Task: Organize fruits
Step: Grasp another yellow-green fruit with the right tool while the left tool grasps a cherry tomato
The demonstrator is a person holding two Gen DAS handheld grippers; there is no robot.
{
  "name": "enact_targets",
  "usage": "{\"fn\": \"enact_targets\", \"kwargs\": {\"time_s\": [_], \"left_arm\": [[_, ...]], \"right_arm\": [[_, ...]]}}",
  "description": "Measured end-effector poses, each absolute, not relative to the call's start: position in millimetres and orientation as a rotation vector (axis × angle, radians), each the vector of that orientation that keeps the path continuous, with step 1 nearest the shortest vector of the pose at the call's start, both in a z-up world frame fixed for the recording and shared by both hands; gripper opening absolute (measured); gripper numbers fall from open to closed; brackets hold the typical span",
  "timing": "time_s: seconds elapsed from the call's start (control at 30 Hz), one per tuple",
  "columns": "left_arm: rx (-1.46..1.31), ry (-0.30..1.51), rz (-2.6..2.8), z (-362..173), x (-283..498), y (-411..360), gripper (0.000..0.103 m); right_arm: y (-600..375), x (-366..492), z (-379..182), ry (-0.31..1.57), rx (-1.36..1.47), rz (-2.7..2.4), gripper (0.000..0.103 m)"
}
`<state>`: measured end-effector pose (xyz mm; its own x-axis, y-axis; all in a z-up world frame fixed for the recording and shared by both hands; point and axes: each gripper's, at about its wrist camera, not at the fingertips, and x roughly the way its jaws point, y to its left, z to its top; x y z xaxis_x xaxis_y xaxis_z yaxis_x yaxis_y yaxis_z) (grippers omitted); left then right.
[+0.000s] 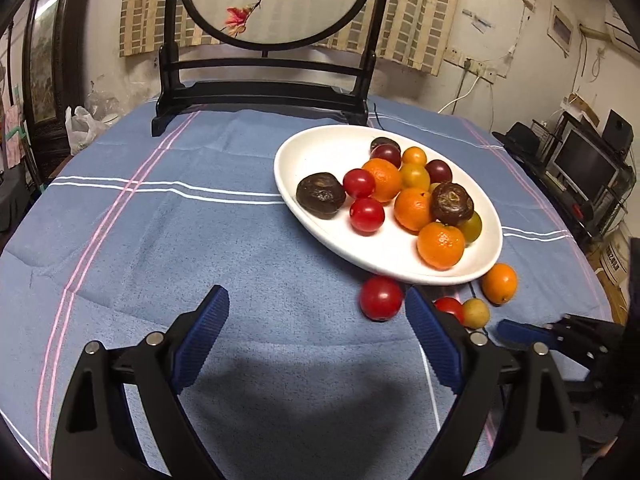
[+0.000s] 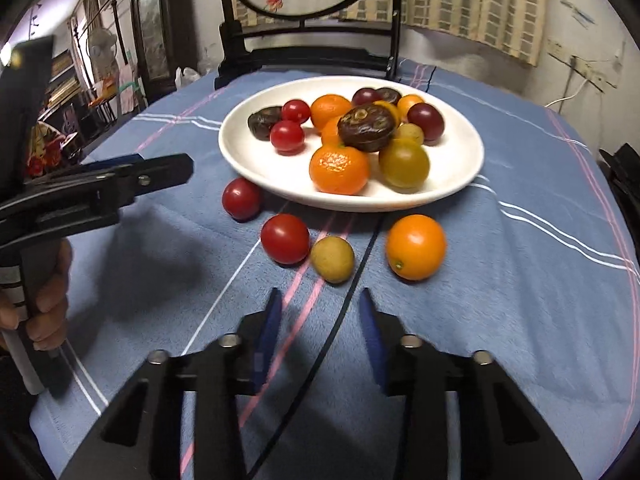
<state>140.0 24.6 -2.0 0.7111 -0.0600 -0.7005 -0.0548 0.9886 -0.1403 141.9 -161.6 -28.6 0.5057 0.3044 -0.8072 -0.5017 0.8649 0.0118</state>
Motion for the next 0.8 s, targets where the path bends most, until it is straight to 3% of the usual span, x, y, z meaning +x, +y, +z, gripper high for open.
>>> {"fn": "enact_targets", "kwargs": {"time_s": [0.3,0.37,0.8], "left_arm": [[-0.196,0.813,-0.002,-6.2,144.5,30.7,0.087],[-0.192,0.823,-0.005,-8.7,145.9,29.4,0.087],[-0.112,0.857,-0.023,-25.2,150.8,12.5,0.087]], "right_arm": [[-147.7,160.4,-32.6,0.901,-0.298,0.465,0.032],[-144.2,163.3,-34.0,0.904,-0.307,0.468,0.028],[-176.3,147.2,-17.1,0.871,-0.147,0.472,0.025]]}}
